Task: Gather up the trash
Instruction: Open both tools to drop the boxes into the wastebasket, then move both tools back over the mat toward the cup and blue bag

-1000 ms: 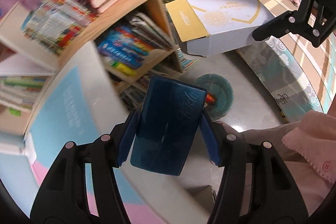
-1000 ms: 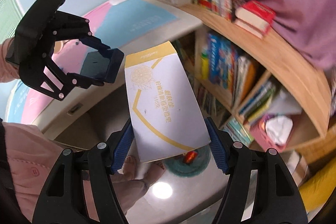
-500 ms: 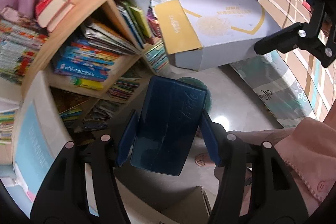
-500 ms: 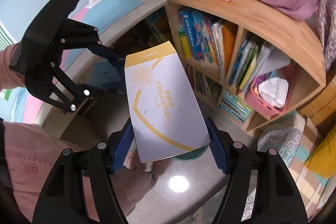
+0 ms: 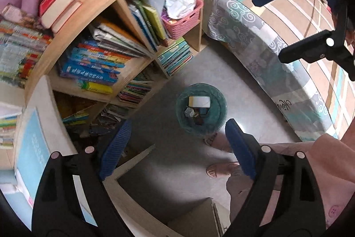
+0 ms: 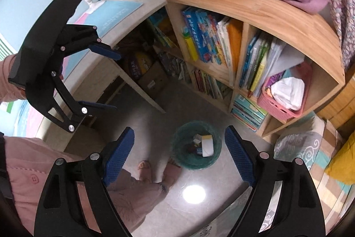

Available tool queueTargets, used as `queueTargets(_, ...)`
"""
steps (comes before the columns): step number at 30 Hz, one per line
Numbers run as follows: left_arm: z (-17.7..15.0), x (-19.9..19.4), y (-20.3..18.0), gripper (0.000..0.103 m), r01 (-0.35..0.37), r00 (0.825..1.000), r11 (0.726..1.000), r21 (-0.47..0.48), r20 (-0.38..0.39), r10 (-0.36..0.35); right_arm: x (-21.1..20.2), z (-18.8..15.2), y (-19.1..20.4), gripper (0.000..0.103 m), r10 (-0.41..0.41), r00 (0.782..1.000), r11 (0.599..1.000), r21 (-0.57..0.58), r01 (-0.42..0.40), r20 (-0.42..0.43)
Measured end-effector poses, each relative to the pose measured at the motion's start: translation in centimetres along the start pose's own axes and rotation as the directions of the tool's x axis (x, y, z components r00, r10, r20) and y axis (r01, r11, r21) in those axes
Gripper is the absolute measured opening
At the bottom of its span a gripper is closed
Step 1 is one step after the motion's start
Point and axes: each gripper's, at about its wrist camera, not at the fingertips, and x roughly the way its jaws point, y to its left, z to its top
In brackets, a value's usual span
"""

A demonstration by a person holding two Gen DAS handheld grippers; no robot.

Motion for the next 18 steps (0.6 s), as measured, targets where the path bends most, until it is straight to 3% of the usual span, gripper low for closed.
queueTargets(10,-5.4,-3.2,4.0,0.085,-0.058,0.998,0.979,-0.194,0.004,0.06,1.2,3.7,3.7,0.083,0.074,0.997,0.988,-0.138,-0.073,-0.002)
queueTargets(16,-11.7,-5.5,6.4,0.085,-0.134,0.991,0.927,-0.349,-0.034,0.13,3.2,7.0,9.3,0.083,0.162,0.986,0.938,-0.304,-0.165,-0.036)
queueTargets(18,-14.4,-6.6,7.3,0.085,-0.167,0.986,0.895,-0.414,-0.055,0.158,4.0,8.0,11.4,0.083,0.186,0.981,0.914,-0.356,-0.193,-0.053)
